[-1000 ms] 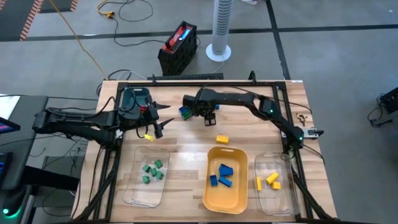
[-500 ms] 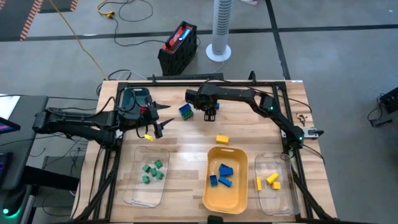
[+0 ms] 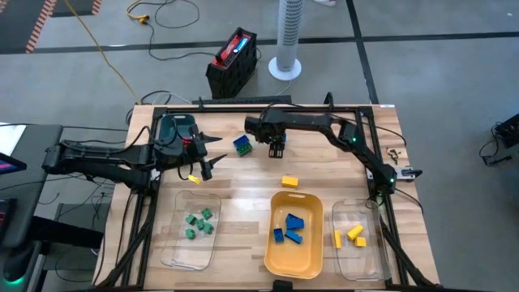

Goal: Sort blocks
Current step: Put the blue game piece into the yellow bin, then put the green game piece into the left transparent bin

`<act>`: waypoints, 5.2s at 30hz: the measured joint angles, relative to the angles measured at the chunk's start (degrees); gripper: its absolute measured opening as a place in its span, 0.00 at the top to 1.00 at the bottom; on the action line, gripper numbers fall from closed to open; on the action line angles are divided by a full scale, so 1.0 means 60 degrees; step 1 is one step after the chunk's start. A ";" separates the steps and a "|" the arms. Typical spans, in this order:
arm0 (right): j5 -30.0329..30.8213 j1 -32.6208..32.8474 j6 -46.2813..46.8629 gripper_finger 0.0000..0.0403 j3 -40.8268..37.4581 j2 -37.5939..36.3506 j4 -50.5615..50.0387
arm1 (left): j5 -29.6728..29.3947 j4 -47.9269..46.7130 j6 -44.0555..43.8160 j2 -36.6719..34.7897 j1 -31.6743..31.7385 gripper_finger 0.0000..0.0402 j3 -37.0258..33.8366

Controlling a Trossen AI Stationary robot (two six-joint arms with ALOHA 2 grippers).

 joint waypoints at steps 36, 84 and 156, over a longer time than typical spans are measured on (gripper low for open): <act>-0.1399 0.4201 0.2310 0.81 -0.0139 -0.4620 -0.1018 | 0.0007 -0.1049 -0.0975 0.0004 -0.0004 0.35 0.0004; 0.3808 0.7293 0.5191 0.49 -0.7650 -1.0458 0.3206 | 0.2303 -0.2732 -0.1652 0.6804 0.1497 0.35 0.3918; 0.4186 0.5375 0.0935 0.49 -1.0908 -1.3675 0.9473 | 0.3110 -0.2697 -0.1144 0.6558 0.1591 0.71 0.4149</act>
